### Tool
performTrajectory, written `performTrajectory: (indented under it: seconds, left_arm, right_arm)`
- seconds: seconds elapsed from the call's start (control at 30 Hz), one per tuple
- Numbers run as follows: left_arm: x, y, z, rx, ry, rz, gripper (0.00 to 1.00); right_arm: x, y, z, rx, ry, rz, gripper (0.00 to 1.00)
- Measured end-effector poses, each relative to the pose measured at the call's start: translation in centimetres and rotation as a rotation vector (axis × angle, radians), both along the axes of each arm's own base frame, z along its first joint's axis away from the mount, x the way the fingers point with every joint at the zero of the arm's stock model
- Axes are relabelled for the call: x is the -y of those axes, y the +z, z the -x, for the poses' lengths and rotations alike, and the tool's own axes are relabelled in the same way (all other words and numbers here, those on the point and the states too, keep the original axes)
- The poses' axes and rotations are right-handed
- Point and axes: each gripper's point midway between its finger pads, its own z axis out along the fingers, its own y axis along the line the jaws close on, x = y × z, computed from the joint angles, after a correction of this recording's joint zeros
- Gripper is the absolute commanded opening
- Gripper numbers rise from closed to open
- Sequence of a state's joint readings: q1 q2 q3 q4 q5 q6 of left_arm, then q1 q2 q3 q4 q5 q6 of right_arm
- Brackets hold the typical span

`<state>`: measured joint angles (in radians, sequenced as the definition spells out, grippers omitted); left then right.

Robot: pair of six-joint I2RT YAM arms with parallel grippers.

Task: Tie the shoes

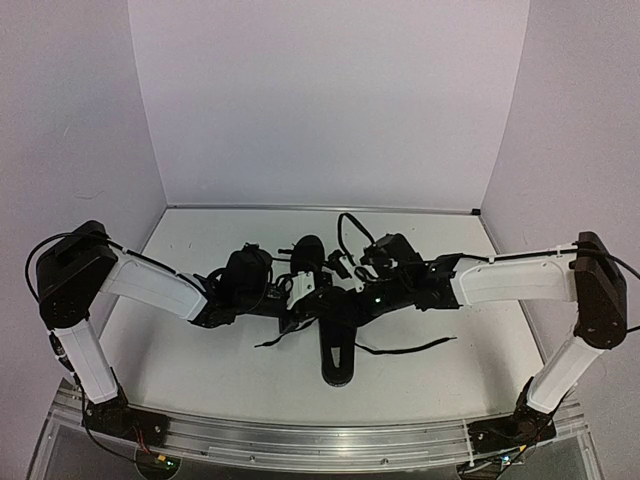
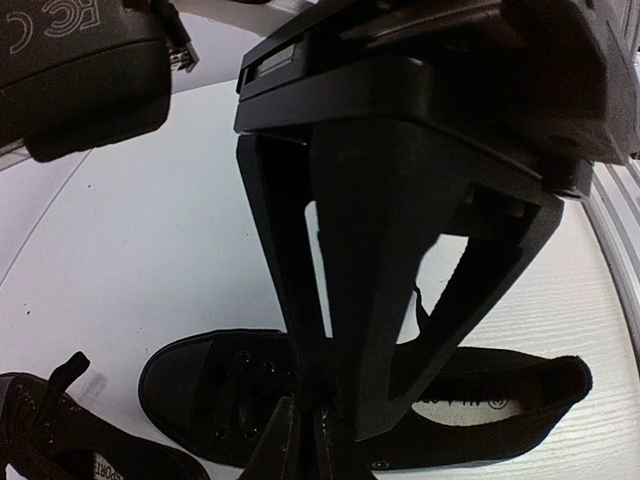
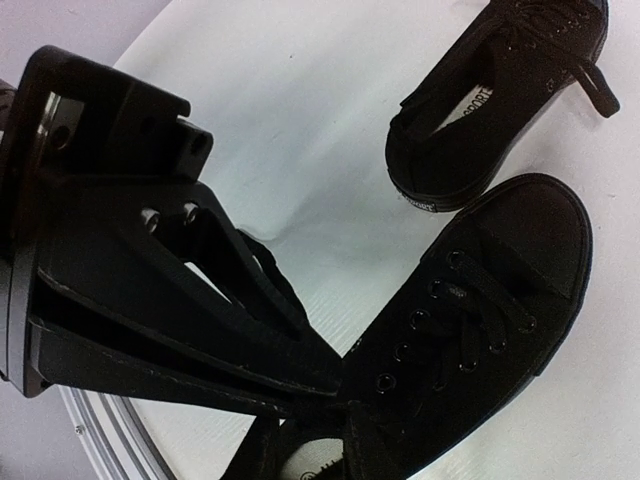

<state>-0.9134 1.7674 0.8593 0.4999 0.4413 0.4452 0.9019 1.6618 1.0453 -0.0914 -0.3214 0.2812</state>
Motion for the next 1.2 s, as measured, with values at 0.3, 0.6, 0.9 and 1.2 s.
performTrajectory:
  seconds: [0.3, 0.6, 0.9, 1.2]
  left_arm:
    - [-0.1, -0.1, -0.4, 0.014, 0.020, -0.009, 0.13]
    - [-0.9, -1.7, -0.5, 0.027, 0.034, -0.072, 0.25]
    - [-1.8, -3.1, -0.4, 0.003, 0.048, -0.118, 0.37]
    - [-1.3, -3.6, -0.8, -0.003, 0.053, -0.111, 0.34]
  right_arm:
    - [0.3, -0.1, -0.2, -0.005, 0.004, 0.002, 0.00]
    - [0.6, -0.1, -0.6, -0.001, -0.004, 0.003, 0.00]
    - [0.6, 0.1, -0.7, 0.002, -0.006, -0.001, 0.00]
    - [0.6, 0.2, -0.6, 0.000, 0.001, -0.003, 0.00]
